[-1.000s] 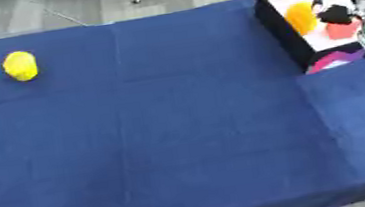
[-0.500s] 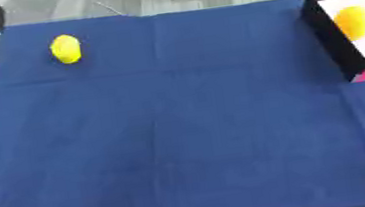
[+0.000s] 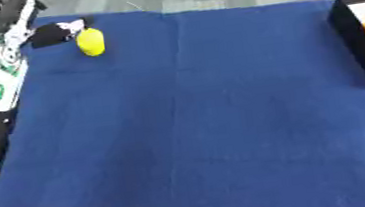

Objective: Pick up the objects with one hand, pass them to the other hand, and then place them into the box on the other side of the table.

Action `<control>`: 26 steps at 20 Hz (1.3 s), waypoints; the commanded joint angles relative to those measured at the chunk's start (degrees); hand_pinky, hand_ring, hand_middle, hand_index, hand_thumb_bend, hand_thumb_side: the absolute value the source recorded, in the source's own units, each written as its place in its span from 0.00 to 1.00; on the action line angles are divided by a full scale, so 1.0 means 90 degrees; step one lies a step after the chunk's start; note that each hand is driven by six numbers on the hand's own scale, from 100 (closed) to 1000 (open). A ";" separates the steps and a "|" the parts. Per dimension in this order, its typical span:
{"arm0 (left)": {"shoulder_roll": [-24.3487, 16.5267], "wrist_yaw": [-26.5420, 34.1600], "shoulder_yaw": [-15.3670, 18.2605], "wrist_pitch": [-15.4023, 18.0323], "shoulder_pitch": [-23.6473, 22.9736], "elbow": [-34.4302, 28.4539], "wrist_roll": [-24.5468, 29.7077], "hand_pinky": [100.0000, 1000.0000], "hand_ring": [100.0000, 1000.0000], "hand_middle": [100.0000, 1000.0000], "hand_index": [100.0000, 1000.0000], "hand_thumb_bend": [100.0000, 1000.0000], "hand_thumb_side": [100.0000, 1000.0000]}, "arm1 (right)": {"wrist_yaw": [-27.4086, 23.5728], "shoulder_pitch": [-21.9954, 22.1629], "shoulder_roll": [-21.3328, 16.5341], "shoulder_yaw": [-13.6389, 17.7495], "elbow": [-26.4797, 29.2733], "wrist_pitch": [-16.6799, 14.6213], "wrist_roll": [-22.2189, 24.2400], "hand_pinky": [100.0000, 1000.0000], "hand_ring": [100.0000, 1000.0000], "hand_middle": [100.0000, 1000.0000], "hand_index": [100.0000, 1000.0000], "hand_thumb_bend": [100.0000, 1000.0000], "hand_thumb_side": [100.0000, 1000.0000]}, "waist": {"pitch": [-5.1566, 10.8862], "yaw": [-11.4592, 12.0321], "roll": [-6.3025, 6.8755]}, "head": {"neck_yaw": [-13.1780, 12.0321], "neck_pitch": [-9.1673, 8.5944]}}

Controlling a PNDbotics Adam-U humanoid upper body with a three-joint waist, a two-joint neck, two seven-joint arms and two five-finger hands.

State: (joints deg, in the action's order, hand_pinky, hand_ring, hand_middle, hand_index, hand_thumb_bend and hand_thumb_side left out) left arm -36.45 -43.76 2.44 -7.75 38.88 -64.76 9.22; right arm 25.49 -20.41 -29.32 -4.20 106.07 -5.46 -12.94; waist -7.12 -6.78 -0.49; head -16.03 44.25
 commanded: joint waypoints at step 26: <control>0.0092 -0.3183 0.0191 -0.0459 0.1328 0.3322 -0.1046 0.79 0.69 0.69 0.81 0.34 0.24 | -0.0255 0.0169 0.0326 -0.0273 0.0482 -0.0278 0.0377 0.87 0.82 0.78 0.96 0.00 0.23 | -0.0205 -0.0702 0.0037 | -0.0850 -0.0015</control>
State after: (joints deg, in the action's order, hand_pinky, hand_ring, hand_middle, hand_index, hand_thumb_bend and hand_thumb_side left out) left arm -34.20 -71.70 3.87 -11.22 49.93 -34.65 -0.54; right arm 23.62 -18.58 -25.63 -6.81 109.83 -7.65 -9.59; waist -9.61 -13.04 -0.16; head -23.62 44.25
